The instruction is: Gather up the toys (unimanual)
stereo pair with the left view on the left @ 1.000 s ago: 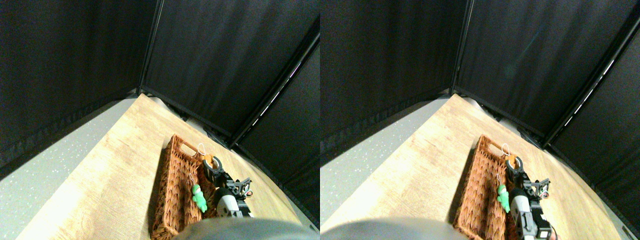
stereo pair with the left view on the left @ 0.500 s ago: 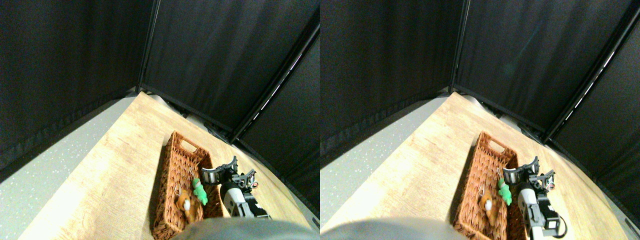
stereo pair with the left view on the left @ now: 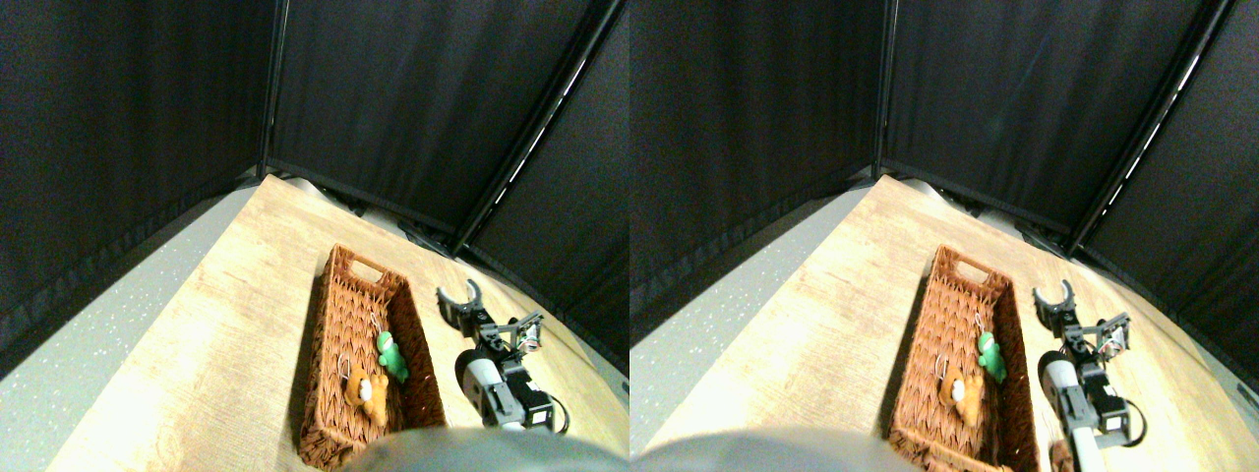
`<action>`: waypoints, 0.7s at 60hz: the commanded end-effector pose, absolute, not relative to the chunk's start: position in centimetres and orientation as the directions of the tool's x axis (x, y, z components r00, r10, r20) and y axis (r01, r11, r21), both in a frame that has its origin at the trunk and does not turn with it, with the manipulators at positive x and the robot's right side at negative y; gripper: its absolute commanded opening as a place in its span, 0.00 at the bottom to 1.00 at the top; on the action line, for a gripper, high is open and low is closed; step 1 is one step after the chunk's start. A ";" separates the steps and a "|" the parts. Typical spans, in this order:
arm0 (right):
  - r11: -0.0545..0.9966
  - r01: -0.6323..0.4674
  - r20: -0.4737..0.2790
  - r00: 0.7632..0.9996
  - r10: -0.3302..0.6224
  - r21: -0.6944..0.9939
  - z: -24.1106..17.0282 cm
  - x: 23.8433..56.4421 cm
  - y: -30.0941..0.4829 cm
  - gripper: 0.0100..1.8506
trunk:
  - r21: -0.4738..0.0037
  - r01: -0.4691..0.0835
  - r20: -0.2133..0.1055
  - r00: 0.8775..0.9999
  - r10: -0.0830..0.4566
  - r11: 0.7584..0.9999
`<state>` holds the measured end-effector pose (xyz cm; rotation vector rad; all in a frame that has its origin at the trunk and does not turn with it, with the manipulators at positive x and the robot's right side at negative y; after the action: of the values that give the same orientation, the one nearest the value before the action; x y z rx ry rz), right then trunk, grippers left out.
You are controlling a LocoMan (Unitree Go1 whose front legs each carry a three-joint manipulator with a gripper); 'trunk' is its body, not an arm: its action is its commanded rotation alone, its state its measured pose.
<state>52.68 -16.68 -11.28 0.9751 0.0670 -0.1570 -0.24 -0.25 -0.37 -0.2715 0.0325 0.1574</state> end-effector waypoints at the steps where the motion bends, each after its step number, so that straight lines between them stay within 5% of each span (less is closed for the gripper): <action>1: 0.644 0.083 -0.006 0.993 -0.121 0.760 -10.0 52.7 -18.2 0.03 | -0.248 -0.136 -0.058 0.990 0.125 0.959; 15: 0.698 0.098 0.048 0.981 -0.186 0.709 -10.6 51.2 -21.0 0.03 | -0.206 -0.099 -0.065 0.994 0.087 0.973; 42: 0.580 0.175 -0.002 0.958 -0.286 0.796 -13.9 46.8 -24.4 0.03 | -0.170 -0.054 -0.090 0.995 0.039 0.984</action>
<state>47.03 -24.59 -14.65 0.9132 -0.0822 -0.2912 -0.24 -0.42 -0.61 -0.1572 0.0757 0.0533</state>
